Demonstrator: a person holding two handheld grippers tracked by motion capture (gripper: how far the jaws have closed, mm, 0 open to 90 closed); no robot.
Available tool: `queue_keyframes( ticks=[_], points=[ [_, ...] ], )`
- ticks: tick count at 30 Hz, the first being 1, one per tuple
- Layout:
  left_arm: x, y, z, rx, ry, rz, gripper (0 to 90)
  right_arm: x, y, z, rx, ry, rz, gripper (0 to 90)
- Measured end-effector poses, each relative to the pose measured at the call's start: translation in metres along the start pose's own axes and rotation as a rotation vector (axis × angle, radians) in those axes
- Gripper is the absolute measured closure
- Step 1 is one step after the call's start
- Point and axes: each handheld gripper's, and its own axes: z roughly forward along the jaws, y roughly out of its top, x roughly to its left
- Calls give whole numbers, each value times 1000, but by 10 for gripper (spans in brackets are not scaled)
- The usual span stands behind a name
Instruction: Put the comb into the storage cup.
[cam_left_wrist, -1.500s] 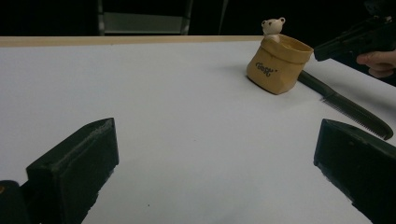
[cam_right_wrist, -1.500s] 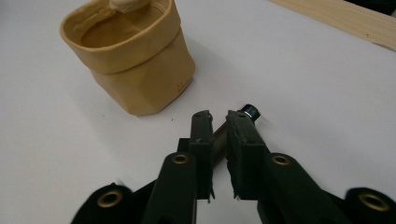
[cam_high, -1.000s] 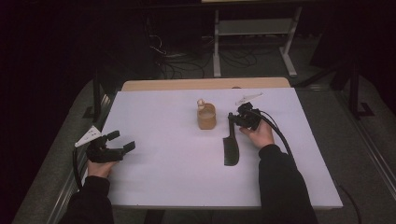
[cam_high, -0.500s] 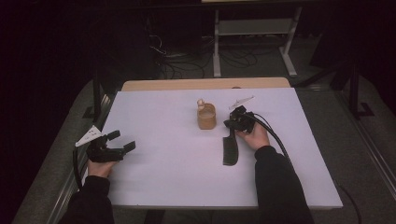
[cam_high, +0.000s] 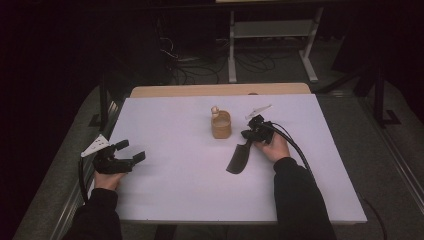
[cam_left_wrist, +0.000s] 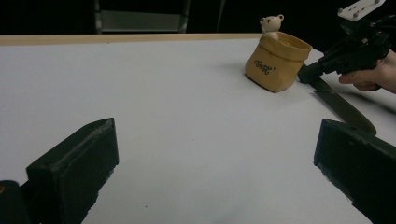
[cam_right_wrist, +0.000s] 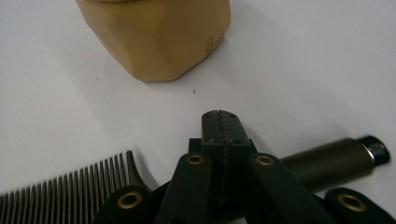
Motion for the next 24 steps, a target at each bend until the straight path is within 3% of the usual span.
queue_keyframes(
  ticks=[24],
  points=[
    [0,0,0,7,2,5,0,-16,-16,-22,-8,-55,28,891]
  ],
)
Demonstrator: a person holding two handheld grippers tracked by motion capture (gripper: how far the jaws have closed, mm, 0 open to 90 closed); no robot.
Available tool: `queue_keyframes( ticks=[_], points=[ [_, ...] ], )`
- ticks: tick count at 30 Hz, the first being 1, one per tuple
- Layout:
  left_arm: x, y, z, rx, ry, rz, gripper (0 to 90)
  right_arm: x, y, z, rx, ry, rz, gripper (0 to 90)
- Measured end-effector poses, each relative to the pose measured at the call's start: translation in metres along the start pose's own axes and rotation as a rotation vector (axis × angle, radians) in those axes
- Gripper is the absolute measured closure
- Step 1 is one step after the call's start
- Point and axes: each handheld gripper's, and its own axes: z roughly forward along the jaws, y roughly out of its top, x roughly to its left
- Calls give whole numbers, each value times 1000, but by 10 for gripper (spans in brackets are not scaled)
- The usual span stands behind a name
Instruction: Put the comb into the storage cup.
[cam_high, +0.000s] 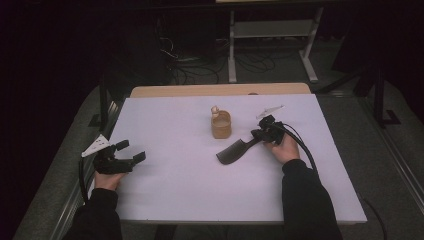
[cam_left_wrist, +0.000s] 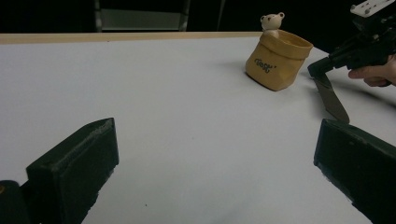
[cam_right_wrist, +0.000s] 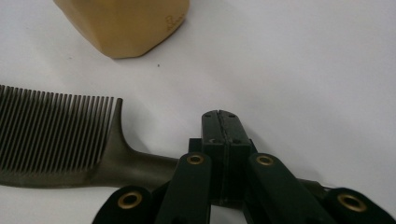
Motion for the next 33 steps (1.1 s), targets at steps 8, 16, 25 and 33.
queue_keyframes(
  ticks=[8,16,25,33],
  points=[
    [0,0,0,2,-2,-1,0,-7,-2,-4,9,-26,15,891],
    [0,0,0,1,0,-2,0,-14,-8,-10,35,-59,26,890],
    [0,0,0,8,-1,-2,0,-15,-15,-18,50,-63,24,890],
    [0,-1,1,9,-2,-3,0,-13,-22,-24,61,-63,18,890]
  ],
)
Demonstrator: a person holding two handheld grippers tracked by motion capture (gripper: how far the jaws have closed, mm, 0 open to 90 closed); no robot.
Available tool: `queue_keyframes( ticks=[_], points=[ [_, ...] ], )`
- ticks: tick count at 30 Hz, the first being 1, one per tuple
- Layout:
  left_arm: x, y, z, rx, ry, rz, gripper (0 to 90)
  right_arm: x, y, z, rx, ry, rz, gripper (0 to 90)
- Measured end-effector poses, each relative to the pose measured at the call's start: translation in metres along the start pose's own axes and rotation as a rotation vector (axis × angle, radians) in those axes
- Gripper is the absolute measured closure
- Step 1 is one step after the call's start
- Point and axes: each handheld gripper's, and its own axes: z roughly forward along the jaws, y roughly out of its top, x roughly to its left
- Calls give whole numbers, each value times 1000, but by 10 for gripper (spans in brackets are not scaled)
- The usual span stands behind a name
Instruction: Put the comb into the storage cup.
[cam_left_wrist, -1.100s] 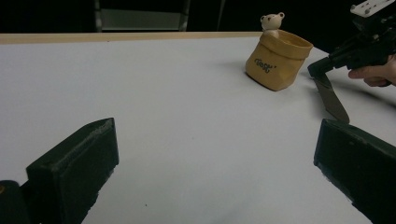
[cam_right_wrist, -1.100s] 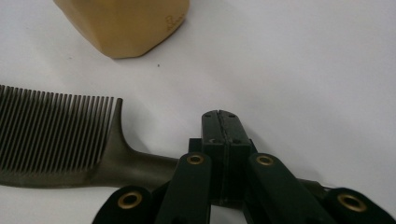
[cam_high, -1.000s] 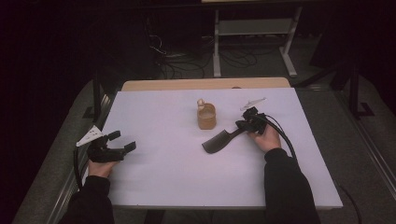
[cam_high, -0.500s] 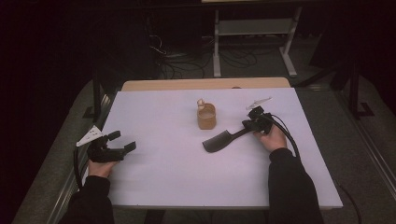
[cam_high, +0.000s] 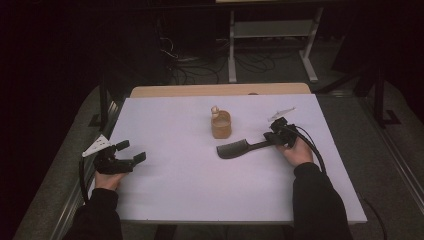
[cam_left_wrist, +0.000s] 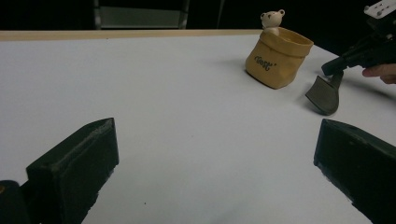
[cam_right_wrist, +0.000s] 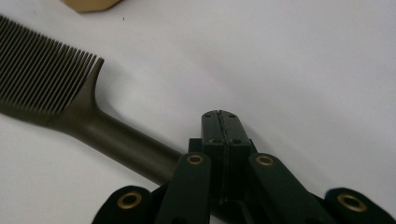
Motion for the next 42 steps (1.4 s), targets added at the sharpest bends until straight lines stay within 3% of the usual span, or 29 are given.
queue_keyframes(
  ticks=[17,42],
  points=[
    [0,0,1,5,3,2,0,8,-17,-12,-16,1,-5,890],
    [0,0,2,6,-6,0,0,17,-34,-27,4,8,-5,889]
  ],
)
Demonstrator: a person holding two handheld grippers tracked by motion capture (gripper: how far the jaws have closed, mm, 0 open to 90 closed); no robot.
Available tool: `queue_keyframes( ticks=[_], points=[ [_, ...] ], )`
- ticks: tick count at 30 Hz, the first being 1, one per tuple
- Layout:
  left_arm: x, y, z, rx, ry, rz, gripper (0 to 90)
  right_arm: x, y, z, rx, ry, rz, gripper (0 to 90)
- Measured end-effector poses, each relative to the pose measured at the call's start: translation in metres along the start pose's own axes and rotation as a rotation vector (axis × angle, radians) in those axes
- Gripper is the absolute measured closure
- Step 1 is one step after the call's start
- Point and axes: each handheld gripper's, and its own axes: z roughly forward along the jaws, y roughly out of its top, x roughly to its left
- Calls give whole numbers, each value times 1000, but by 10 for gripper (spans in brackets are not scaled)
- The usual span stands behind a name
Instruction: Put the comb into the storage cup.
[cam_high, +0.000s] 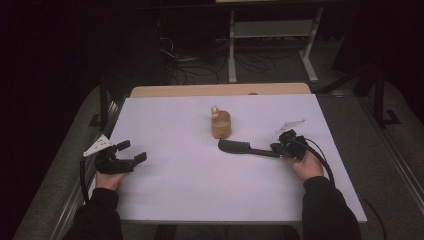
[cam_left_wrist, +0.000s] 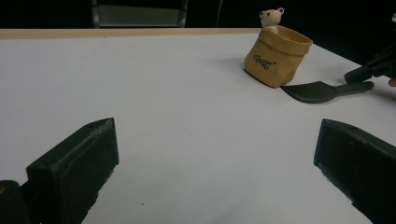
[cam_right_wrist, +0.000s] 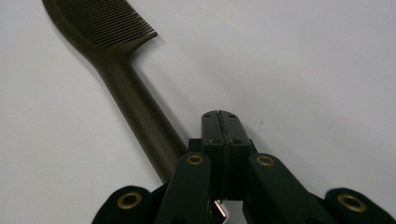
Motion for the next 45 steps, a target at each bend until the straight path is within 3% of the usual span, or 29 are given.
queue_keyframes(
  ticks=[15,25,34,45],
  points=[
    [0,0,0,-5,-4,-2,0,8,-8,-7,21,12,-1,889],
    [-1,0,1,2,-2,3,0,20,-13,-15,30,24,-28,888],
    [0,0,2,8,-1,6,0,32,-14,-39,-3,54,-56,878],
    [-1,0,3,13,1,5,0,25,-14,-61,-43,71,-38,807]
  ],
)
